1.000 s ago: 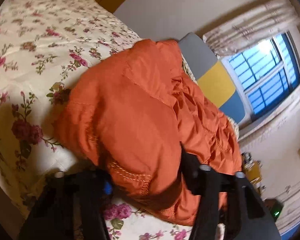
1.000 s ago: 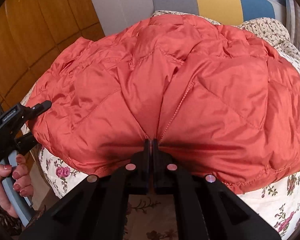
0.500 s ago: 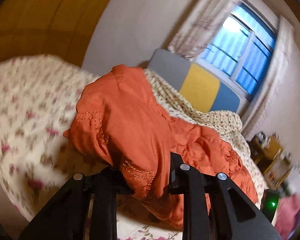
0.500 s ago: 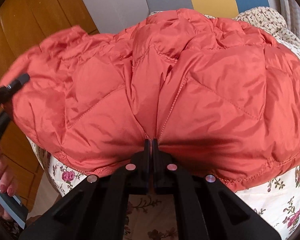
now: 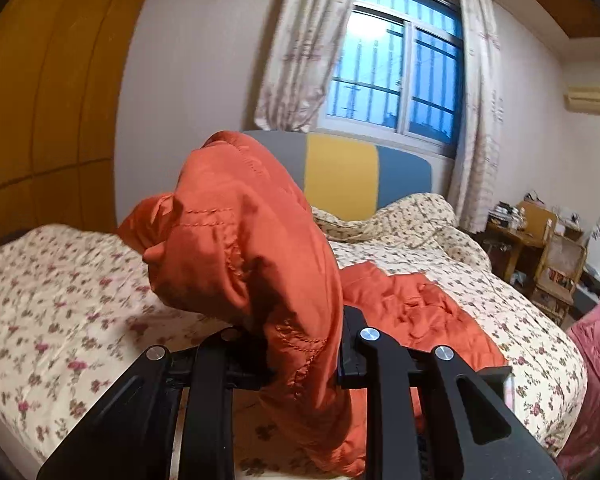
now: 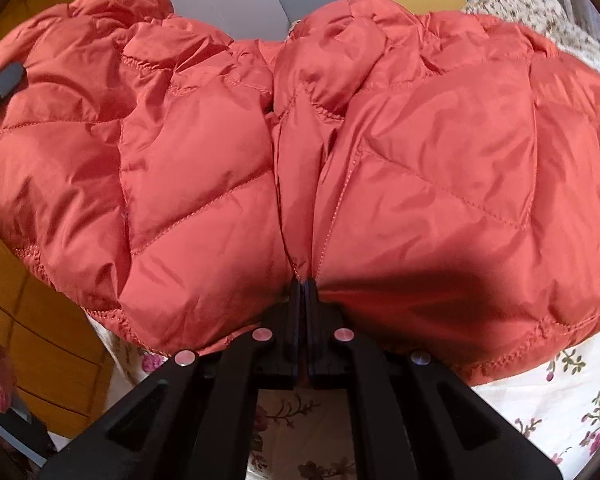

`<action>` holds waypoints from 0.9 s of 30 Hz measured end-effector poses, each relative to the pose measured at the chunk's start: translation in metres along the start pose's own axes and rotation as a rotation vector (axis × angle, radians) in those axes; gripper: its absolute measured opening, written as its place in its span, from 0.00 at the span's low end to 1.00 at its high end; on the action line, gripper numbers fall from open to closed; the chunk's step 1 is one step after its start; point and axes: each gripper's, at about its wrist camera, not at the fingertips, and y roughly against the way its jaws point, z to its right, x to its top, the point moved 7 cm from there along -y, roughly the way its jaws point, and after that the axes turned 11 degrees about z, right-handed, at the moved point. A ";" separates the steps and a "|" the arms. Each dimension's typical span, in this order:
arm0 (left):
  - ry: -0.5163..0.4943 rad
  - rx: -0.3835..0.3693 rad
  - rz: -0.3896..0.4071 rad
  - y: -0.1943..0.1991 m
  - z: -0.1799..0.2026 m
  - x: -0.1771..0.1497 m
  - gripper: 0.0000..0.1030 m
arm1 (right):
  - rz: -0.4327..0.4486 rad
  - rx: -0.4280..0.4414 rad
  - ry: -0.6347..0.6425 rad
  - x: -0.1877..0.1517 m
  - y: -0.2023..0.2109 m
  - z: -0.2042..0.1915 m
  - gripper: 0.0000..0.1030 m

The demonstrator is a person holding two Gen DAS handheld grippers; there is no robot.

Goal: Fold large clothes

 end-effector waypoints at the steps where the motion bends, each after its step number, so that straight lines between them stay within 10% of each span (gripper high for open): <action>1: -0.014 -0.011 0.002 -0.001 0.004 0.001 0.22 | 0.001 0.018 -0.023 0.001 0.003 0.004 0.02; 7: -0.111 -0.025 0.017 -0.009 0.028 0.006 0.22 | 0.160 0.030 -0.067 0.027 0.054 0.022 0.21; 15: -0.150 -0.036 0.018 -0.015 0.049 0.004 0.22 | 0.278 -0.298 -0.131 0.045 0.117 0.115 0.20; 27: -0.241 -0.132 0.021 -0.035 0.108 -0.004 0.28 | 0.294 -0.260 -0.210 0.037 0.127 0.124 0.22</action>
